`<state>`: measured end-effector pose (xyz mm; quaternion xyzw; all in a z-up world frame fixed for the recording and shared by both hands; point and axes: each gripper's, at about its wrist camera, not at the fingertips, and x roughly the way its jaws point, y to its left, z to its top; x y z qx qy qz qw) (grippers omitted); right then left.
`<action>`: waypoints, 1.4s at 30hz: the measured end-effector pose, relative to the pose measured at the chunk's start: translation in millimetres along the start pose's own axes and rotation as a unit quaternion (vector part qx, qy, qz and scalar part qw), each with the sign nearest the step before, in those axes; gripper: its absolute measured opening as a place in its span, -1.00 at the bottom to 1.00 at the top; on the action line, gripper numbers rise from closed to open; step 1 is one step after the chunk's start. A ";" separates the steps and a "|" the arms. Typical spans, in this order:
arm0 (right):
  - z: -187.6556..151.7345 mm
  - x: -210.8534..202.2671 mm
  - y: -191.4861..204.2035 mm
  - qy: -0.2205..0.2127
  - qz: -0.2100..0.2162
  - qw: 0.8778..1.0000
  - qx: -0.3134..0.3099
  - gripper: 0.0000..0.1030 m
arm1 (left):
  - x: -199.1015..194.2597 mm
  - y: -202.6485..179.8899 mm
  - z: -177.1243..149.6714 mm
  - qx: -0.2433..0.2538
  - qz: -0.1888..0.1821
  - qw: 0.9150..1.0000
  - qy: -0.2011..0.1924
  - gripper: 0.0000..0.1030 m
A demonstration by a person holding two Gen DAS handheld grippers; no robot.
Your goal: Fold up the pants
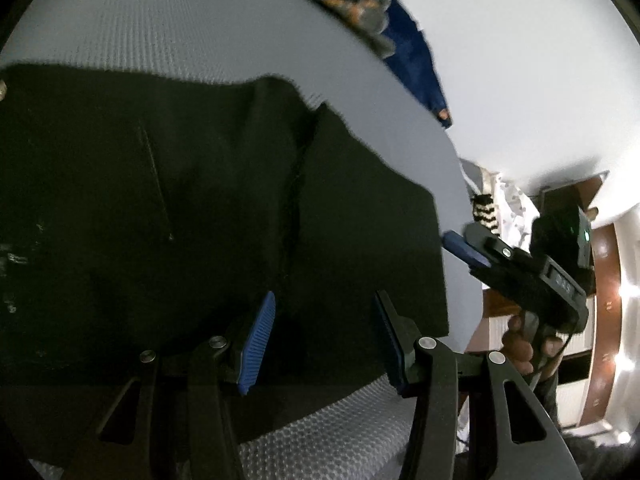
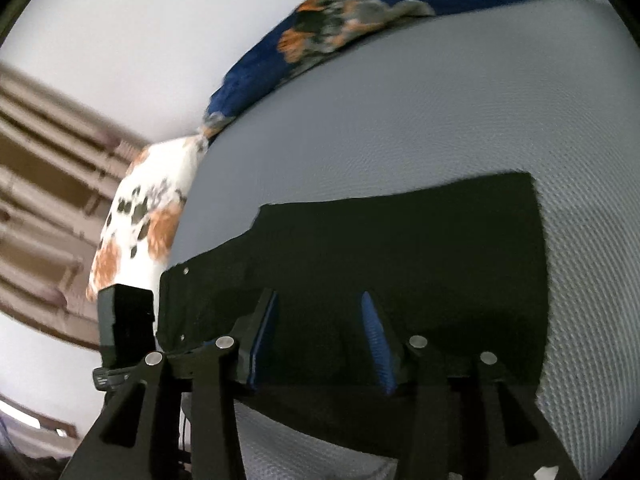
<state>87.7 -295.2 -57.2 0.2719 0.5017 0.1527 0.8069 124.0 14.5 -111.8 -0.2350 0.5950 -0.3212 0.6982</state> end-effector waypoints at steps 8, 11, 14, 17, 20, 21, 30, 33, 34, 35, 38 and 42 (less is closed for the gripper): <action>-8.4 -5.2 -33.4 -0.011 0.005 0.999 0.048 -0.14 | 19.0 7.9 7.0 -0.032 -0.021 0.999 0.032 -0.07; -9.5 -4.2 -39.0 -0.012 0.008 0.998 0.055 -0.11 | 28.3 3.2 8.3 -0.032 -0.032 0.998 0.045 -0.11; -11.1 -3.0 -41.9 -0.010 0.009 0.998 0.057 -0.10 | 36.1 -2.5 7.4 -0.031 -0.037 0.997 0.053 -0.20; -12.9 -1.0 -41.2 -0.007 0.007 0.998 0.055 -0.10 | 48.0 -4.6 6.2 -0.040 -0.045 0.996 0.066 -0.61; -16.1 -0.1 -40.1 -0.005 0.000 0.999 0.051 -0.10 | 50.7 -6.3 5.2 -0.045 -0.038 0.997 0.058 -0.85; -17.1 -0.4 -40.2 -0.004 -0.004 0.999 0.050 -0.10 | 48.1 -7.4 4.8 -0.042 -0.038 0.997 0.053 -0.87; -24.9 -0.4 -37.3 0.000 -0.017 0.999 0.036 -0.10 | 11.6 -35.6 -9.2 0.023 -0.005 1.000 -0.008 -0.90; -29.0 8.4 -34.1 0.013 -0.030 0.999 0.027 -0.09 | 11.7 -25.5 -16.8 0.023 0.017 1.000 -0.001 -0.90; -30.6 12.0 -34.2 0.017 -0.034 0.999 0.024 -0.09 | 13.8 -19.8 -19.6 0.019 0.025 1.000 0.005 -0.90; -32.1 15.1 -34.6 0.021 -0.039 0.999 0.023 -0.09 | 17.9 -11.9 -22.9 0.012 0.033 0.999 0.013 -0.90; -35.9 23.6 -33.7 0.025 -0.060 0.998 0.011 -0.13 | 24.8 -2.4 -26.8 0.010 0.047 0.999 0.014 -0.90; -30.2 24.3 -24.5 0.023 -0.083 0.996 -0.020 -0.12 | 22.4 -15.1 -23.5 0.054 0.080 0.995 0.001 -0.87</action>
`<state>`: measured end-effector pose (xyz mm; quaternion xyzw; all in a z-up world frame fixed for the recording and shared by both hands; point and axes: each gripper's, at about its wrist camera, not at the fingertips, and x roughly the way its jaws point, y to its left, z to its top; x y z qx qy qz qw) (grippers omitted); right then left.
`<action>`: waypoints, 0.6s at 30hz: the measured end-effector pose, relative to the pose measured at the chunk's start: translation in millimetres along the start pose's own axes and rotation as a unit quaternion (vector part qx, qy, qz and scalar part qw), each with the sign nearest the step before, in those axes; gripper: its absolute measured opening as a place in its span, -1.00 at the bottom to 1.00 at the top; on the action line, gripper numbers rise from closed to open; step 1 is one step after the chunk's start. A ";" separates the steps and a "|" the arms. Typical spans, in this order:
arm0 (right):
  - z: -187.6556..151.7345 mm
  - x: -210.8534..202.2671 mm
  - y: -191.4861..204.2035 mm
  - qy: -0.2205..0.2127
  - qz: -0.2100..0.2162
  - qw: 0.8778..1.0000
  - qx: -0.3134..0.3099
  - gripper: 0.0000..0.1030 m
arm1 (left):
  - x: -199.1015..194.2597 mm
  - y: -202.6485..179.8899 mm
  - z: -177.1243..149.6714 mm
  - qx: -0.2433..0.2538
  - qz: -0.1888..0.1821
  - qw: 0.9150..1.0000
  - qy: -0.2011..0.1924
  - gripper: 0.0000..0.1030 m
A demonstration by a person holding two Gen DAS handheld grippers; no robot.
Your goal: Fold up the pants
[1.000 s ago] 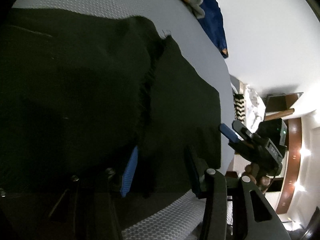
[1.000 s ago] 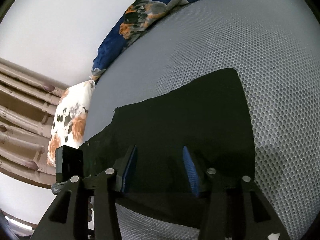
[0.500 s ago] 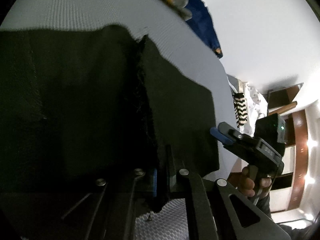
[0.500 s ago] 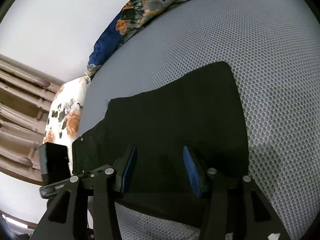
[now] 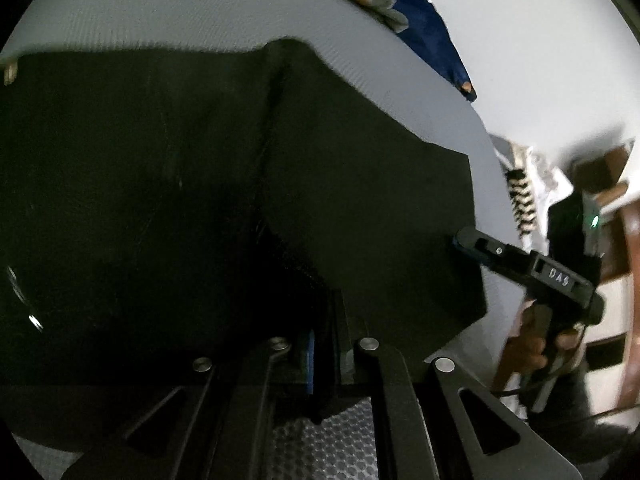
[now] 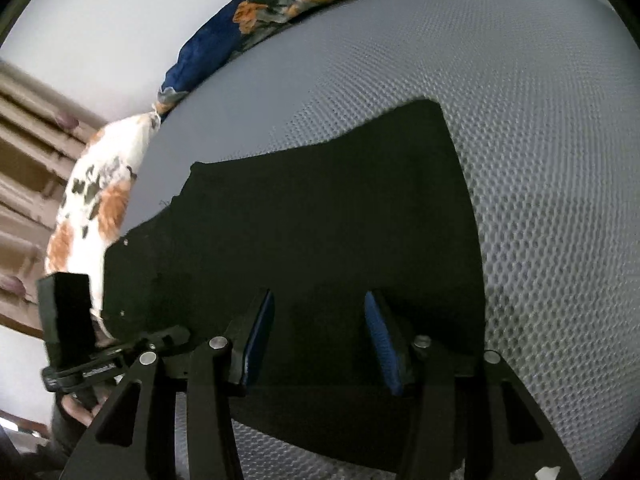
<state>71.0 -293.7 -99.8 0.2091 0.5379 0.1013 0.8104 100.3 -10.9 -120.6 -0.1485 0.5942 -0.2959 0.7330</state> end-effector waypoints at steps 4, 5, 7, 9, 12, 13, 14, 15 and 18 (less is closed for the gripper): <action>14.2 -4.8 3.3 -0.017 -0.018 1.000 -0.017 -0.10 | -6.1 -5.6 6.2 0.024 0.015 0.999 -0.016 -0.87; 16.9 -5.9 3.8 -0.021 -0.020 0.999 -0.018 -0.10 | -5.9 -6.5 7.1 0.035 0.026 0.999 -0.013 -0.87; 23.2 -5.4 3.4 -0.025 -0.025 0.999 -0.019 -0.10 | -1.7 -4.9 7.0 0.042 0.042 0.998 0.001 -0.87; 28.4 -4.2 1.0 -0.025 -0.031 0.999 -0.015 -0.10 | 0.3 -1.8 4.2 0.046 0.047 0.998 0.008 -0.84; 32.9 -3.2 -3.4 -0.025 -0.036 0.999 -0.012 -0.10 | -9.2 1.5 3.9 0.045 0.058 0.997 0.006 -0.73; 34.8 -4.6 -4.3 -0.029 -0.036 0.999 -0.014 -0.10 | -13.4 0.4 5.1 0.048 0.062 0.997 -0.001 -0.70; 37.3 -6.3 -4.1 -0.035 -0.039 0.998 -0.016 -0.10 | -19.8 -0.6 6.9 0.053 0.067 0.996 -0.014 -0.66; 40.3 -8.7 -3.8 -0.044 -0.049 0.998 -0.019 -0.10 | -27.0 -2.2 10.4 0.058 0.072 0.995 -0.030 -0.66; 50.2 -11.7 -4.2 -0.061 -0.059 0.996 -0.026 -0.10 | -36.2 -9.2 23.4 0.068 0.063 0.994 -0.063 -0.63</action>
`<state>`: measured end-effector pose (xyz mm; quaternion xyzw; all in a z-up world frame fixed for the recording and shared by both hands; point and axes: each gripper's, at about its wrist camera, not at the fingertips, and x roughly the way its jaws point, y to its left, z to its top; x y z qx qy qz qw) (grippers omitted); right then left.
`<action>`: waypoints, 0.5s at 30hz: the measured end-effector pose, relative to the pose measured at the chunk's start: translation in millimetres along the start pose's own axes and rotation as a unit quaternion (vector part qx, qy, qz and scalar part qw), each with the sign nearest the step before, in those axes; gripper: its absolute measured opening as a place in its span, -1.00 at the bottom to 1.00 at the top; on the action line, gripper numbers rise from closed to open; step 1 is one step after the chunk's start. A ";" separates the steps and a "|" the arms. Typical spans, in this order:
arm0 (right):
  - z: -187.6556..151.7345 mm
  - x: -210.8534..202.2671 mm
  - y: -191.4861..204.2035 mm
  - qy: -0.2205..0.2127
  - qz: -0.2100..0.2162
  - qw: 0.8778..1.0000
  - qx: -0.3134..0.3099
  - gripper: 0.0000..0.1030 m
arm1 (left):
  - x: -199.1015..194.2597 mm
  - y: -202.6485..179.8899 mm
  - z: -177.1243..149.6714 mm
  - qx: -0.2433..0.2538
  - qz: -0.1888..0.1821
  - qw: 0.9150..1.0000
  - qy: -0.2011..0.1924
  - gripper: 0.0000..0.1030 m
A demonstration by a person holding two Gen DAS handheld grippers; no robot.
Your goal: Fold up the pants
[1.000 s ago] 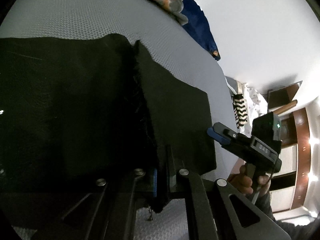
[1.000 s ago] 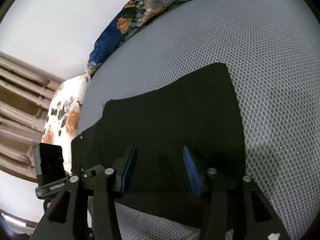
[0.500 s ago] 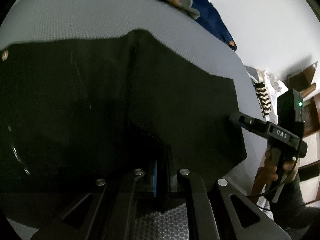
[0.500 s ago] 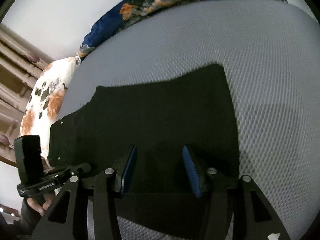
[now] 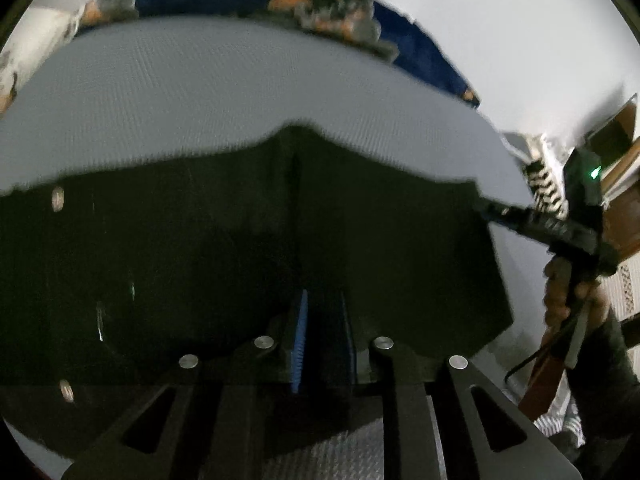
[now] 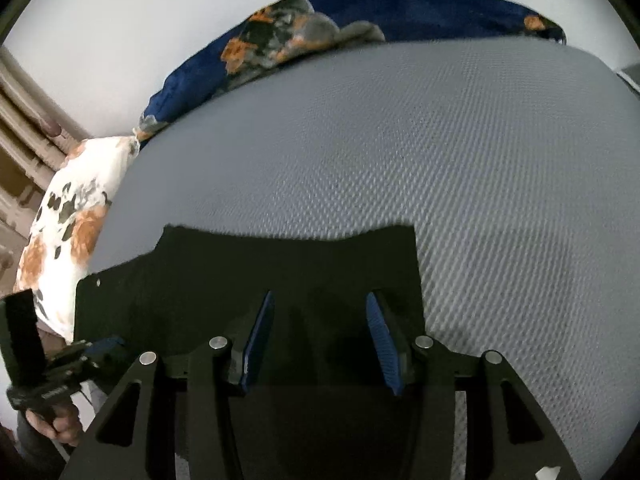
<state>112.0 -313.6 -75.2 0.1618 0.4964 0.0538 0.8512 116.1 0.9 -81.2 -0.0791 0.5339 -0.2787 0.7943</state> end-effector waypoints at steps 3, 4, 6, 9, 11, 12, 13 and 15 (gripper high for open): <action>9.2 4.4 -4.3 -0.008 -0.014 1.000 -0.002 -0.13 | 7.7 -3.7 17.1 0.002 -0.011 1.000 -0.013 -0.62; 12.3 7.9 -5.4 -0.006 -0.020 1.000 -0.004 -0.14 | 12.3 -6.3 20.8 0.005 -0.014 1.000 -0.014 -0.62; 16.8 16.3 -6.1 0.000 -0.034 0.999 -0.010 -0.21 | 29.3 -16.5 31.6 0.017 -0.023 1.000 -0.009 -0.62; 21.6 24.1 -7.6 0.006 -0.041 0.999 -0.015 -0.24 | 51.4 -20.3 45.8 0.028 -0.014 1.000 0.004 -0.62; 24.1 26.6 -7.4 0.010 -0.043 0.999 -0.020 -0.24 | 66.1 -15.5 52.7 0.024 0.003 1.000 0.017 -0.62; 25.2 27.4 -8.5 0.012 -0.042 0.999 -0.020 -0.24 | 71.4 -13.6 54.2 0.019 0.003 1.000 0.022 -0.62; 26.0 27.6 -9.7 0.012 -0.040 0.999 -0.017 -0.25 | 75.2 -10.5 56.4 0.012 -0.001 1.000 0.022 -0.62; 27.4 26.8 -11.5 0.013 -0.034 0.999 -0.012 -0.25 | 77.9 -8.1 61.6 0.004 -0.006 1.000 0.022 -0.62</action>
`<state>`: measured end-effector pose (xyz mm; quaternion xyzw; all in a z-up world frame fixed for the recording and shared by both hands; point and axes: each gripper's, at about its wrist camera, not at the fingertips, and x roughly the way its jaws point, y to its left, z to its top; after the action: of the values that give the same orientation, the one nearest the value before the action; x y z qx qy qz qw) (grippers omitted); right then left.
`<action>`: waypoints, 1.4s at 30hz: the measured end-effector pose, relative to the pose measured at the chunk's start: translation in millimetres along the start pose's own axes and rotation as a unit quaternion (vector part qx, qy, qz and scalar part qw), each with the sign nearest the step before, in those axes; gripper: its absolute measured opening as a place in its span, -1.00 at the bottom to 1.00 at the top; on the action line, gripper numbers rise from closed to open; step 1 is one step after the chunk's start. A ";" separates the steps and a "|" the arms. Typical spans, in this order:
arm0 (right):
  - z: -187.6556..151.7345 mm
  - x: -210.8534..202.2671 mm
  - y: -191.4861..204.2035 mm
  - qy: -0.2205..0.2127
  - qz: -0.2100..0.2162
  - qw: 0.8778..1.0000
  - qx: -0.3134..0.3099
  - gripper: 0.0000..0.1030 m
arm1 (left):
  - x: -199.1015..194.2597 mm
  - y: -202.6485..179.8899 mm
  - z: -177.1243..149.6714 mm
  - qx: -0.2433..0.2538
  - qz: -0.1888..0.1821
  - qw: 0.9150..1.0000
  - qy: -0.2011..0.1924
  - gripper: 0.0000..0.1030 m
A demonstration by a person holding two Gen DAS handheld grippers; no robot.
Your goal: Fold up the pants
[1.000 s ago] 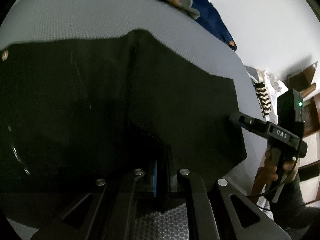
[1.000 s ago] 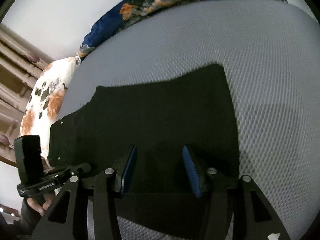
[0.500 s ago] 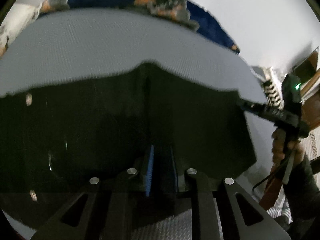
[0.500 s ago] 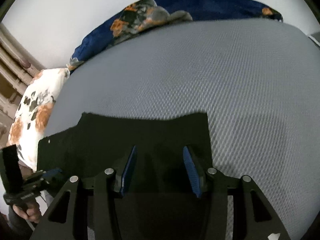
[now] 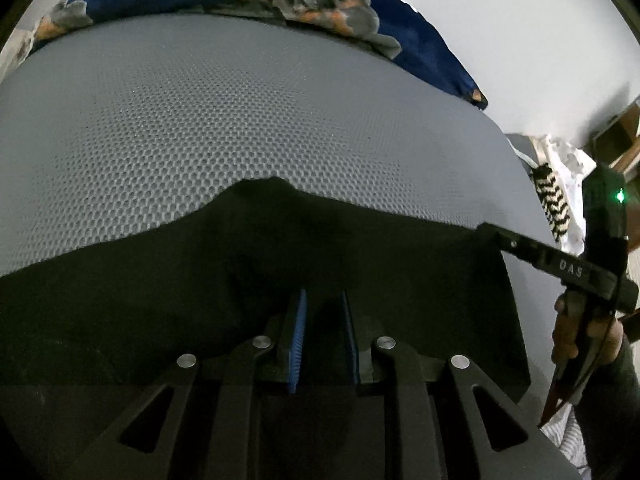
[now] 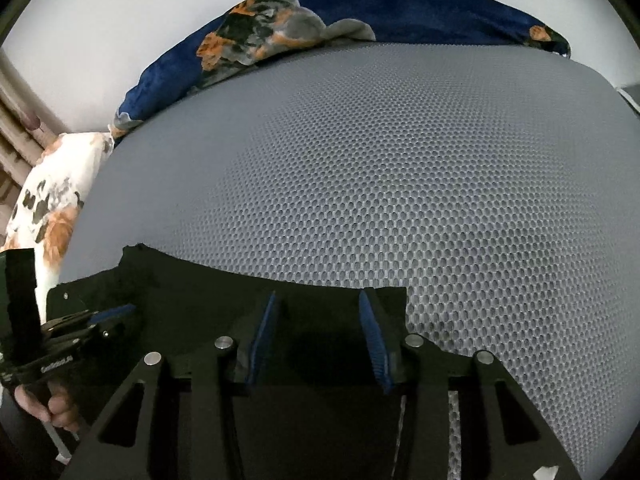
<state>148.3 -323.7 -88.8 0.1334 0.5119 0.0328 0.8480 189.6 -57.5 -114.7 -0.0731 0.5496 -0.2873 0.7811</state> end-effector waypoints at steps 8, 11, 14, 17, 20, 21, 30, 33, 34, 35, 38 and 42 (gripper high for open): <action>-19.0 -40.5 2.9 -0.025 0.015 1.000 0.002 -0.18 | -24.1 2.9 -13.4 -0.009 0.016 1.000 -0.015 -0.45; -39.1 -46.1 3.7 -0.009 0.018 1.000 0.001 -0.17 | -41.8 8.7 -25.9 -0.014 0.029 0.999 -0.028 -0.29; -58.9 -46.3 5.4 0.011 0.024 1.000 0.008 -0.17 | -62.2 17.1 -39.4 -0.020 0.042 0.998 -0.040 -0.24; -77.9 -46.5 12.3 0.025 0.030 0.999 0.005 -0.17 | -85.5 30.2 -52.2 -0.034 0.048 0.997 -0.053 -0.23; -93.2 -42.4 23.9 0.043 0.045 0.998 0.001 -0.17 | -106.8 43.4 -62.2 -0.044 0.062 0.995 -0.065 -0.17; -97.1 -40.2 29.0 0.050 0.049 0.998 -0.003 -0.17 | -116.8 49.8 -66.8 -0.047 0.068 0.994 -0.070 -0.13; -120.1 -10.6 105.5 0.099 0.100 0.988 -0.061 -0.16 | -183.1 117.5 -103.9 -0.079 0.124 0.985 -0.091 0.05; -121.5 -0.3 136.0 0.109 0.104 0.984 -0.092 -0.12 | -194.1 146.1 -113.1 -0.104 0.123 0.983 -0.091 0.06; -121.5 3.0 145.7 0.114 0.106 0.983 -0.101 -0.10 | -195.9 153.9 -116.2 -0.110 0.121 0.982 -0.090 0.06; -121.5 6.3 155.2 0.119 0.110 0.981 -0.108 -0.09 | -198.4 166.1 -119.9 -0.120 0.117 0.982 -0.089 0.06; -119.0 14.3 176.7 0.129 0.114 0.977 -0.126 -0.04 | -199.9 187.3 -126.6 -0.141 0.104 0.981 -0.086 0.06; -109.7 19.9 193.8 0.138 0.124 0.975 -0.126 0.07 | -196.0 219.2 -134.4 -0.169 0.052 0.981 -0.074 0.06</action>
<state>77.2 -112.2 -103.8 0.0822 0.5949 0.2200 0.7687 104.1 254.0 -100.7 -0.1963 0.5336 -0.1428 0.8101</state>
